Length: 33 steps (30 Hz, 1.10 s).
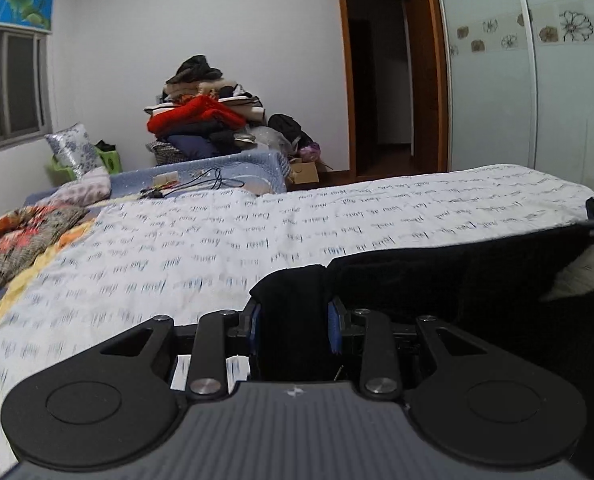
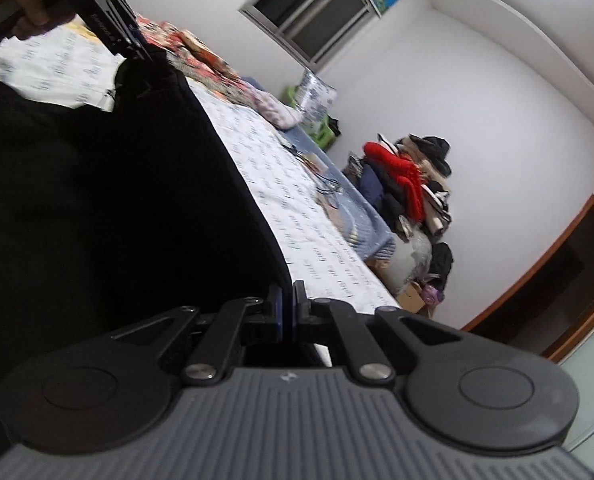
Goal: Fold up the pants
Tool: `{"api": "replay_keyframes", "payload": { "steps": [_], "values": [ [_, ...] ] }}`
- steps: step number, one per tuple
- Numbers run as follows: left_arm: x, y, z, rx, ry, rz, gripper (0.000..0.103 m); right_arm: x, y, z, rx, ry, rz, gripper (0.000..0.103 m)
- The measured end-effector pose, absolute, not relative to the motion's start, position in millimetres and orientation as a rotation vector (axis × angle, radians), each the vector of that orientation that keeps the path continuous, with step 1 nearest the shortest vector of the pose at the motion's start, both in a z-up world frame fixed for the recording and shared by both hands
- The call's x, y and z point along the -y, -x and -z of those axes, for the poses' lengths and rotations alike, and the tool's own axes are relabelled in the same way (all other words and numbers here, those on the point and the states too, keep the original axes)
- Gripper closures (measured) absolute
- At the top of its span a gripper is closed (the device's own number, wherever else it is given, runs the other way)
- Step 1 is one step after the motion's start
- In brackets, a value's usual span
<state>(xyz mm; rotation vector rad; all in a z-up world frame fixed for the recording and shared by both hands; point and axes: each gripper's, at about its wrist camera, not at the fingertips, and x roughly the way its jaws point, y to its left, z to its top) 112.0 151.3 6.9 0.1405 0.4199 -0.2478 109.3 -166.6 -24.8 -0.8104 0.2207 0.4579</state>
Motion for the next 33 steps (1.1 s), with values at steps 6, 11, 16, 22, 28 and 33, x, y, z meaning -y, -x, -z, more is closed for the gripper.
{"api": "replay_keyframes", "payload": {
  "steps": [6,11,16,22,28,33],
  "values": [
    [-160.6,-60.1,21.7,-0.467,-0.123,0.195,0.073,153.9,-35.0,43.9,-0.231,0.871,-0.556,0.099],
    [-166.7,-41.3,37.7,-0.511,-0.099,0.162,0.073,134.5,-1.2,78.1,-0.263,0.966,-0.611,0.099],
    [-165.5,-22.4,33.3,-0.484,-0.11,0.146,0.073,120.4,26.4,97.4,-0.255,1.018,-0.634,0.099],
    [-163.1,-14.3,41.0,-0.577,-0.115,0.153,0.069,126.2,41.8,96.5,-0.268,1.009,-0.659,0.099],
    [-169.0,-0.6,26.6,-0.55,-0.176,0.003,0.023,125.5,54.3,105.3,-0.293,1.064,-0.676,0.099],
    [-159.1,-5.5,3.7,-0.522,-0.236,-0.105,0.022,131.4,61.1,102.0,-0.316,1.038,-0.698,0.099]
  ]
}}
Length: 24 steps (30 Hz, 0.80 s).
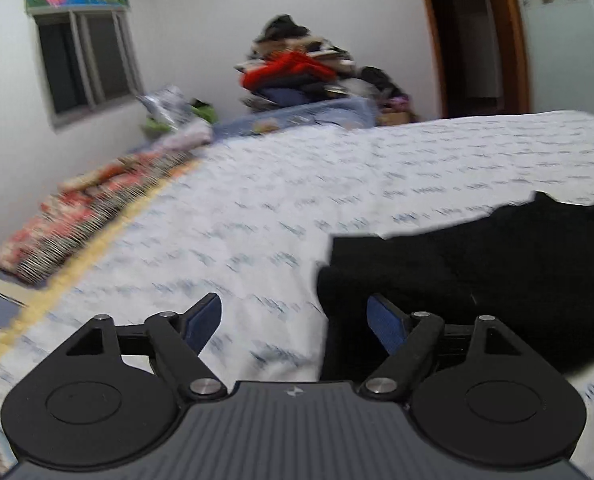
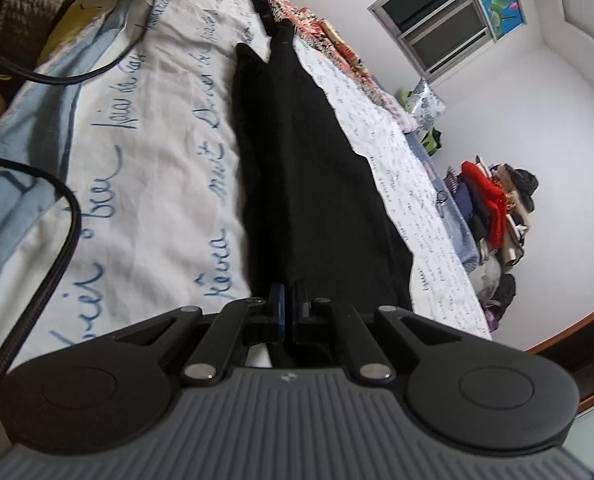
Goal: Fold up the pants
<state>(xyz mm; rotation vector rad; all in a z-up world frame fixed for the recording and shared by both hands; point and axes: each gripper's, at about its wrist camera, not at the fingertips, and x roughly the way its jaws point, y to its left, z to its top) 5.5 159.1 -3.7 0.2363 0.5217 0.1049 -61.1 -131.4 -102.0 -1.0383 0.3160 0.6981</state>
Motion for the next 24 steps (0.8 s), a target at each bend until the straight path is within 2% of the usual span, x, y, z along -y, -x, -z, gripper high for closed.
{"api": "replay_keyframes", "payload": {
  "steps": [6,10,12,15,20,24],
  "values": [
    [-164.1,-17.0,-5.2,-0.546,-0.2,-0.218,0.022,131.8,65.3,107.9,-0.34,1.046,-0.703,0.098],
    [-132.9,-18.7,-5.8,-0.537,-0.192,-0.043,0.021,131.9,63.8,113.1,-0.349,1.045,-0.709,0.096],
    [-106.3,-25.8,7.9,-0.584,-0.312,0.023,0.009,131.1,63.7,115.7,-0.35,1.032,-0.707,0.095],
    [-82.3,-35.7,41.7,-0.647,-0.496,-0.004,0.008,135.8,66.7,109.1,-0.345,1.009,-0.705,0.097],
    [-55.3,-28.6,16.6,-0.512,-0.385,0.025,0.009,163.8,52.8,77.2,-0.383,0.777,-0.631,0.094],
    [3.5,-27.4,6.0,-0.489,-0.355,0.24,0.008,169.3,25.6,84.1,-0.465,0.711,-0.556,0.093]
  ]
}}
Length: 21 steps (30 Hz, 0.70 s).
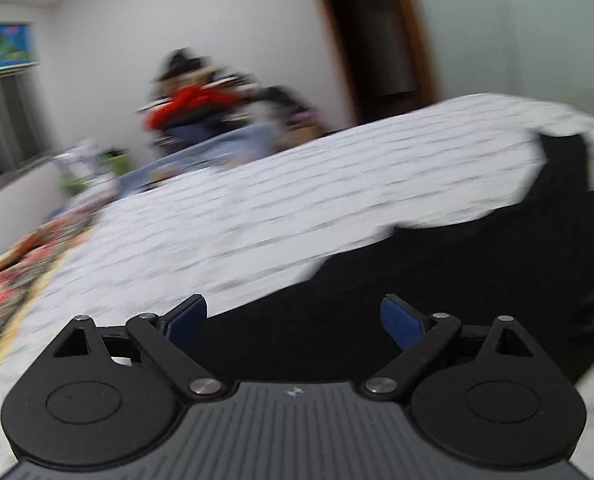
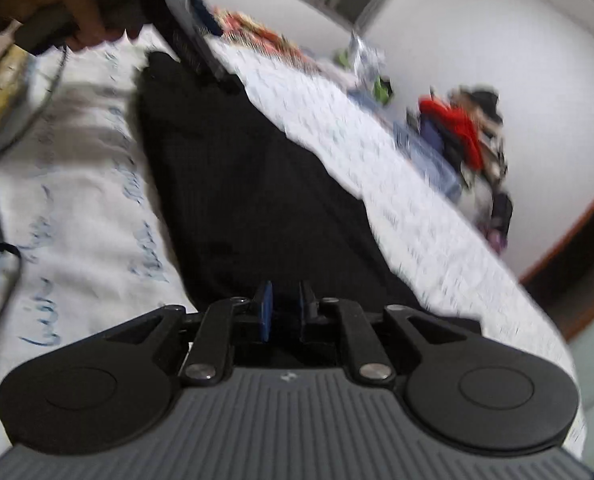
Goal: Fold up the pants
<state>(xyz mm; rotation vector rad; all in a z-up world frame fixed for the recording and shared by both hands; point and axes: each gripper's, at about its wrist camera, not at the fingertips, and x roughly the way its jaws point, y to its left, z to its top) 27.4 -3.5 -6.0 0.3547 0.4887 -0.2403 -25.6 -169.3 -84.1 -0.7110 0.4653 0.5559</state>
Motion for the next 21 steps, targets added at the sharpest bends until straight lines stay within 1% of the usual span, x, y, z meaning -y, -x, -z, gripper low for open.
{"api": "replay_keyframes", "payload": {
  "steps": [1,3,6,8,10,12,14,19,20,21],
  "values": [
    [19.7,-25.3,7.6,-0.485,-0.366,0.299,0.008,169.4,21.9,90.7,-0.51,0.719,-0.564,0.093],
    [50.5,-17.3,13.1,-0.478,-0.386,0.412,0.008,173.8,27.6,92.5,-0.51,0.743,-0.584,0.093],
    [87.4,-5.2,21.4,-0.491,-0.375,0.646,0.008,206.1,23.0,71.7,-0.503,0.638,-0.503,0.092],
    [108.8,1.3,26.9,-0.5,-0.352,0.799,0.008,241.1,7.3,58.2,-0.515,0.559,-0.381,0.092],
    [127.6,1.7,32.4,-0.515,-0.328,0.895,0.008,278.6,-13.6,50.2,-0.526,0.518,-0.243,0.09],
    [143.5,-1.4,38.0,-0.539,-0.302,0.932,0.008,313.4,-39.3,47.4,-0.539,0.484,-0.145,0.089],
    [151.4,-13.3,44.8,-0.584,-0.271,0.924,0.008,345.1,-69.3,45.6,-0.561,0.393,-0.084,0.089],
    [155.9,-36.2,60.1,-0.695,-0.18,0.912,0.008,405.9,-144.3,49.1,-0.602,0.17,0.025,0.08],
    [156.7,-38.0,61.3,-0.701,-0.176,0.914,0.008,415.5,-157.4,52.3,-0.604,0.147,0.057,0.074],
    [158.7,-38.8,61.9,-0.704,-0.175,0.918,0.008,422.6,-167.4,56.1,-0.606,0.136,0.086,0.071]
  ]
}}
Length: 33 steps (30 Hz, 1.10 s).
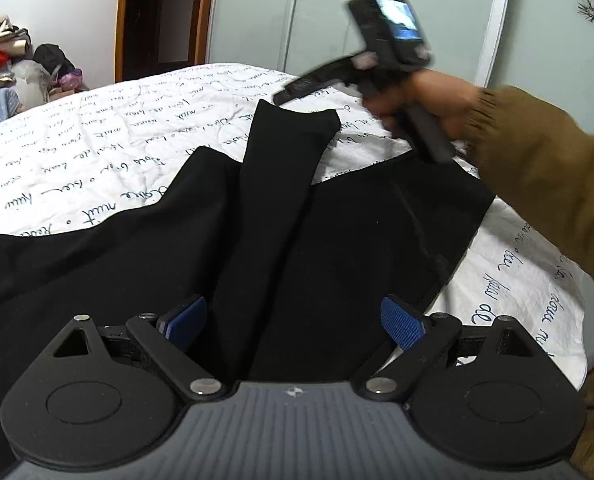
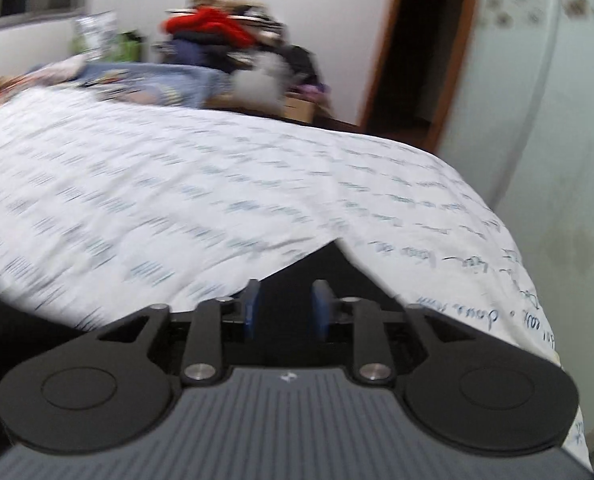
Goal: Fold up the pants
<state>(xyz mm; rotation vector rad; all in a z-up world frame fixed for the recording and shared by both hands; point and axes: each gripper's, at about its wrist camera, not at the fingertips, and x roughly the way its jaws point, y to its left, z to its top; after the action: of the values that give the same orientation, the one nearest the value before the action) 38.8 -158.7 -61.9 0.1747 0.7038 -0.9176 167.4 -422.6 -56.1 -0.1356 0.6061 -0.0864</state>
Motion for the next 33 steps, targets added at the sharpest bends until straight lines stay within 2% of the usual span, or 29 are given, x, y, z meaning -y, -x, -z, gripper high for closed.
{"api": "replay_keyframes", "payload": {
  "steps": [4,6,8,10,11,15,18,20,26,33],
  "values": [
    [162.7,-45.2,64.9,-0.731,-0.167,0.923,0.009,448.1,-220.1,74.1,-0.651,0.099,0.168,0.055],
    [163.4,-49.2,65.1,-0.757,-0.151,0.91,0.009,456.1,-238.8,83.0,-0.666,0.077,0.167,0.04],
    [162.4,-54.6,64.9,-0.784,-0.124,0.907,0.009,455.1,-253.5,91.8,-0.685,0.092,0.181,0.04],
    [161.0,-57.7,64.2,-0.797,-0.105,0.909,0.009,453.0,-264.0,99.4,-0.717,0.117,0.176,0.071],
    [160.7,-58.1,63.7,-0.795,-0.102,0.911,0.009,451.9,-265.2,101.8,-0.736,0.127,0.182,0.099],
    [161.8,-58.4,64.5,-0.785,-0.109,0.898,0.033,446.1,-238.3,86.3,-0.669,0.142,0.178,0.099],
    [161.2,-58.2,64.6,-0.775,-0.113,0.887,0.044,451.3,-200.7,59.8,-0.59,0.114,0.176,0.099],
    [161.3,-57.5,64.7,-0.768,-0.113,0.883,0.048,457.5,-170.5,41.1,-0.533,0.091,0.184,0.099],
    [162.0,-53.1,65.1,-0.739,-0.124,0.865,0.049,489.5,-78.5,4.2,-0.406,-0.055,0.235,0.099],
    [169.6,-50.3,65.9,-0.728,-0.183,0.832,0.049,521.9,8.3,17.5,-0.374,-0.228,0.328,0.099]
  ]
}}
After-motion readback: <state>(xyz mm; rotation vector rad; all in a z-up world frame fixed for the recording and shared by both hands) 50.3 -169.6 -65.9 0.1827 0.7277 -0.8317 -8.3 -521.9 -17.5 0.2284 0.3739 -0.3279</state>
